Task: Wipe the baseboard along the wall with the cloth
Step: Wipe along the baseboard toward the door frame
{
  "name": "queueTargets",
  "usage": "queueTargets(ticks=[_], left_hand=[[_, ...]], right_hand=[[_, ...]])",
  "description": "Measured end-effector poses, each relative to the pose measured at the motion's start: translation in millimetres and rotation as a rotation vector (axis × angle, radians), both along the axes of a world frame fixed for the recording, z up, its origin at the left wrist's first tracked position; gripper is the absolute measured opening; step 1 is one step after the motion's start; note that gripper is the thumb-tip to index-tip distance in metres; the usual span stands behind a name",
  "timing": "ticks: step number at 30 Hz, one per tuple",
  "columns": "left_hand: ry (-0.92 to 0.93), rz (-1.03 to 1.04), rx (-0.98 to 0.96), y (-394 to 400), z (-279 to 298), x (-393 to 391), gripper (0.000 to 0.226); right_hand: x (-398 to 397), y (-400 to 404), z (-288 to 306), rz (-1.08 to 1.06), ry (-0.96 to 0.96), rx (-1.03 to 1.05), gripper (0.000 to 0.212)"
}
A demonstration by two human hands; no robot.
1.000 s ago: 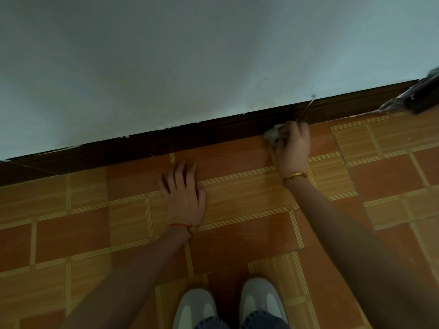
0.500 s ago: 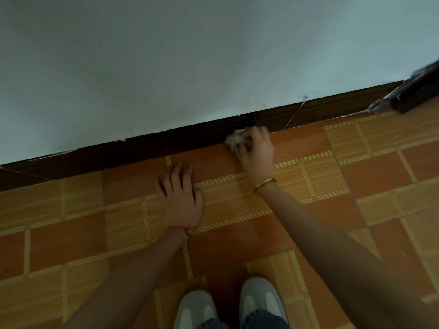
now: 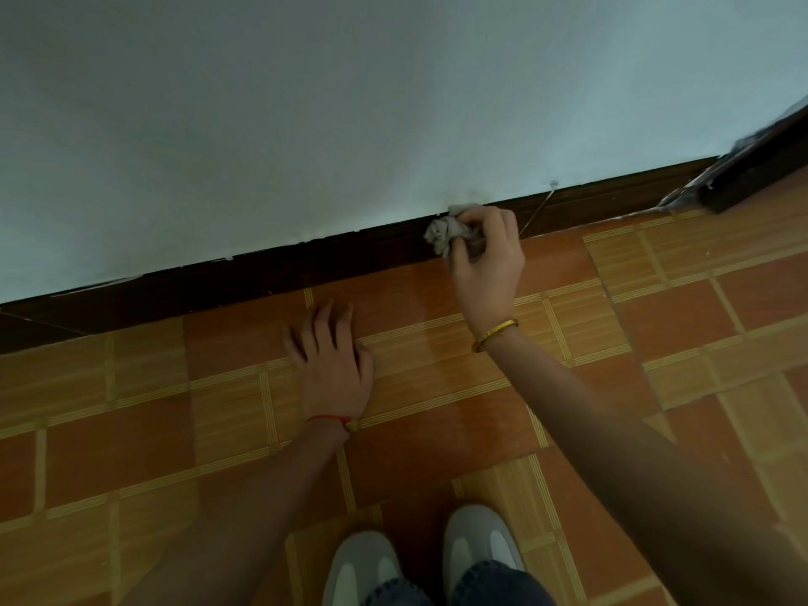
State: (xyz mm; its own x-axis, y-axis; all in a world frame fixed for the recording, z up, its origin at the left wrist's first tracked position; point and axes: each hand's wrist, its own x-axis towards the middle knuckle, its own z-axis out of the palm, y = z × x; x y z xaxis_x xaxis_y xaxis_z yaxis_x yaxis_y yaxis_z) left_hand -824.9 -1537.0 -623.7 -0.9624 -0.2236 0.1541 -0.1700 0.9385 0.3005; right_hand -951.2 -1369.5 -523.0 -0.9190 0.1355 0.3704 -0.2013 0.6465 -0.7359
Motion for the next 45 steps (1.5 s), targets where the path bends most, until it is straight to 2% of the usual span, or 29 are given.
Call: queueTargets(ticks=[2,6,8,12,18,23,25,29,34,36,42,45], left_hand=[[-0.005,-0.003,-0.011,-1,0,0,0.053],[-0.033,-0.006,-0.006,0,-1,1,0.053],[-0.042,-0.002,-0.002,0,-1,1,0.053],[-0.033,-0.009,0.018,2,2,-1,0.053],[0.021,-0.085,0.139,36,14,-17,0.052],[0.028,-0.151,0.184,51,16,-26,0.051],[0.01,-0.143,0.182,57,15,-28,0.051],[-0.005,-0.112,0.168,69,9,-32,0.05],[-0.04,-0.1,0.114,74,5,-32,0.05],[-0.052,-0.111,0.09,73,3,-31,0.05],[-0.065,-0.104,0.06,76,3,-31,0.051],[-0.057,-0.102,0.053,77,3,-31,0.05]], right_hand=[[-4,6,3,-0.026,0.001,0.003,0.024],[-21,42,11,-0.247,-0.029,-0.036,0.025],[-25,54,14,-0.278,-0.044,-0.009,0.025],[-21,46,10,-0.241,-0.044,0.043,0.024],[-18,39,1,-0.057,-0.05,0.132,0.023],[-30,69,13,-0.252,0.005,0.041,0.026],[-38,85,17,-0.257,0.01,0.065,0.026],[-36,85,11,-0.191,0.031,0.096,0.024],[-26,64,-13,0.067,-0.024,0.154,0.026],[-26,63,-17,0.109,-0.018,0.153,0.025],[-43,113,-12,-0.145,-0.022,0.063,0.02],[-45,123,-18,-0.123,-0.053,0.067,0.019]])
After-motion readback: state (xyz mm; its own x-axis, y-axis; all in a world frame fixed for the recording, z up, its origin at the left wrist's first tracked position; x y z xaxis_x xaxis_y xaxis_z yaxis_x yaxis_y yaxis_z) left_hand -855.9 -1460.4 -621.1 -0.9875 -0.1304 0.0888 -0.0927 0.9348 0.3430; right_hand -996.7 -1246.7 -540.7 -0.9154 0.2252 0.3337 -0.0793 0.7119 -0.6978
